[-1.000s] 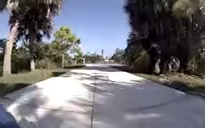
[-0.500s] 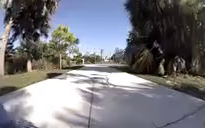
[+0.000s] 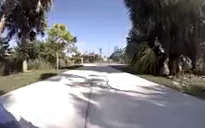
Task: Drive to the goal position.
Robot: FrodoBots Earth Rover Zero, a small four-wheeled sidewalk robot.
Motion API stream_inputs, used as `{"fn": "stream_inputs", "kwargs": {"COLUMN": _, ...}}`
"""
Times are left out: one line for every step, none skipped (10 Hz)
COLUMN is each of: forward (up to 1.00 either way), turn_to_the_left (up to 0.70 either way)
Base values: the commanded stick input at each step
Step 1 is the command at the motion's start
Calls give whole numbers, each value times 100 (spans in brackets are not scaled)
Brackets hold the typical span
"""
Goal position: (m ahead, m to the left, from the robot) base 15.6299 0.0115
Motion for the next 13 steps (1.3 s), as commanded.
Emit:
{"fn": "stream_inputs", "kwargs": {"forward": 70, "turn_to_the_left": 0}}
{"fn": "stream_inputs", "kwargs": {"forward": 70, "turn_to_the_left": 0}}
{"fn": "stream_inputs", "kwargs": {"forward": 70, "turn_to_the_left": 0}}
{"fn": "stream_inputs", "kwargs": {"forward": 70, "turn_to_the_left": 0}}
{"fn": "stream_inputs", "kwargs": {"forward": 70, "turn_to_the_left": 0}}
{"fn": "stream_inputs", "kwargs": {"forward": 70, "turn_to_the_left": 0}}
{"fn": "stream_inputs", "kwargs": {"forward": 70, "turn_to_the_left": 0}}
{"fn": "stream_inputs", "kwargs": {"forward": 70, "turn_to_the_left": 0}}
{"fn": "stream_inputs", "kwargs": {"forward": 70, "turn_to_the_left": 0}}
{"fn": "stream_inputs", "kwargs": {"forward": 70, "turn_to_the_left": 0}}
{"fn": "stream_inputs", "kwargs": {"forward": 70, "turn_to_the_left": 0}}
{"fn": "stream_inputs", "kwargs": {"forward": 70, "turn_to_the_left": 0}}
{"fn": "stream_inputs", "kwargs": {"forward": 70, "turn_to_the_left": 0}}
